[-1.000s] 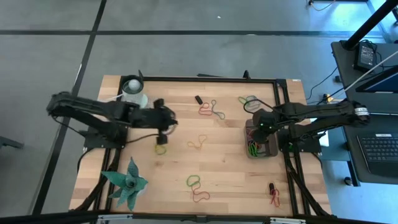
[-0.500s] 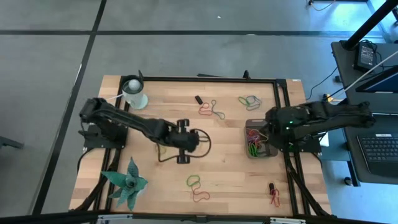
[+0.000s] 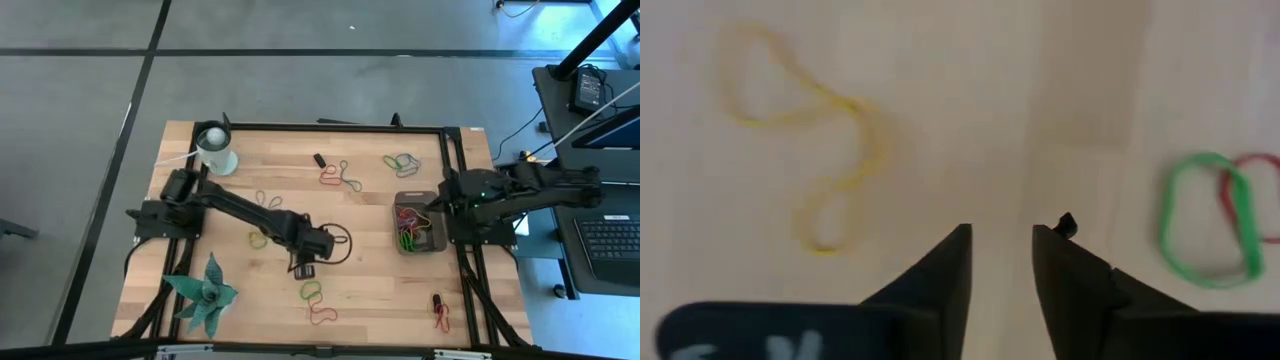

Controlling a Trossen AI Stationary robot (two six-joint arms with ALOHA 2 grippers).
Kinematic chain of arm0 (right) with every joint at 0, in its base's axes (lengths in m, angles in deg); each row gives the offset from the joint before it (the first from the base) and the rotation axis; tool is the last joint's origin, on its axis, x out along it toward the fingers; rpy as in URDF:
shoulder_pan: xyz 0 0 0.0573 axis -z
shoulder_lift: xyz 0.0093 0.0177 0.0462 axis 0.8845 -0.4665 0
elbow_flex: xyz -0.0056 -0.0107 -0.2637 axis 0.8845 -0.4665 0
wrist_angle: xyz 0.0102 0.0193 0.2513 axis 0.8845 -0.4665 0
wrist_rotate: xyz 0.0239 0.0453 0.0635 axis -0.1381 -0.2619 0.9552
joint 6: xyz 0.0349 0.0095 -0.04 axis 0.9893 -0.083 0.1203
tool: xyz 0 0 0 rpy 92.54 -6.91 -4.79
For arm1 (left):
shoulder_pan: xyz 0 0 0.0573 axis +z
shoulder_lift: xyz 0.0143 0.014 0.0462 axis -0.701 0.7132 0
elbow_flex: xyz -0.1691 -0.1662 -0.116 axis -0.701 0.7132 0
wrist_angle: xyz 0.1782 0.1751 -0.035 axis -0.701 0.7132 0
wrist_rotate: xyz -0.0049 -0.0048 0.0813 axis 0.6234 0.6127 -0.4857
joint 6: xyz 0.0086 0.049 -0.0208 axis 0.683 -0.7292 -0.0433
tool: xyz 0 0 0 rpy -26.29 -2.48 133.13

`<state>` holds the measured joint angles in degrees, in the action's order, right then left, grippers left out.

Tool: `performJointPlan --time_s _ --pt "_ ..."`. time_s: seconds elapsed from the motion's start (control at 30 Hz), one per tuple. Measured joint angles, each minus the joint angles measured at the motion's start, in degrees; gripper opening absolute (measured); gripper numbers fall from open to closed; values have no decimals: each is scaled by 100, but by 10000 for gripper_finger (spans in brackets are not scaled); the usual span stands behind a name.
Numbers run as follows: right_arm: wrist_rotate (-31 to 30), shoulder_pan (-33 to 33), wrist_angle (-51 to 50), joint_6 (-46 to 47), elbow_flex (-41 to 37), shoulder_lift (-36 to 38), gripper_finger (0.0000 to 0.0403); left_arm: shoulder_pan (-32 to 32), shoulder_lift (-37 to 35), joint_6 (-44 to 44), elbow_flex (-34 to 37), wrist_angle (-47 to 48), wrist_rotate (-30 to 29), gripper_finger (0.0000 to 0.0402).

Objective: Pick and place rubber bands into bin
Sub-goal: Put the green rubber band into the black bin

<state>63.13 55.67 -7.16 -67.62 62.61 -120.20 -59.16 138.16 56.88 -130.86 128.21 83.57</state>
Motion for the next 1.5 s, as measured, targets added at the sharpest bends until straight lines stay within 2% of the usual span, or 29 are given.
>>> performJointPlan --time_s 0.07,0.23,0.57,0.73,0.87,0.97,1.13,1.3,1.5 --pt "1 0 13 -41 0 49 3 -88 145 49 0 -177 228 117" --pt "0 0 11 -18 0 131 11 -459 253 118 0 -885 262 129" --pt "0 0 12 -21 0 127 3 -986 453 599 16 -822 -560 130" --pt "0 2 11 -20 0 127 9 -1005 718 755 15 -878 -23 130" --pt "0 2 11 46 0 125 11 -1017 862 810 -15 -886 99 129" --pt "-2 2 11 114 0 125 7 -1026 921 883 -12 -861 114 110" --pt "-2 2 11 203 0 125 4 -913 822 1003 0 -770 197 16" --pt "-2 2 11 267 0 125 15 -785 527 967 -17 -426 28 2" --pt "-2 2 11 269 0 122 17 -366 95 151 -735 151 -430 1"
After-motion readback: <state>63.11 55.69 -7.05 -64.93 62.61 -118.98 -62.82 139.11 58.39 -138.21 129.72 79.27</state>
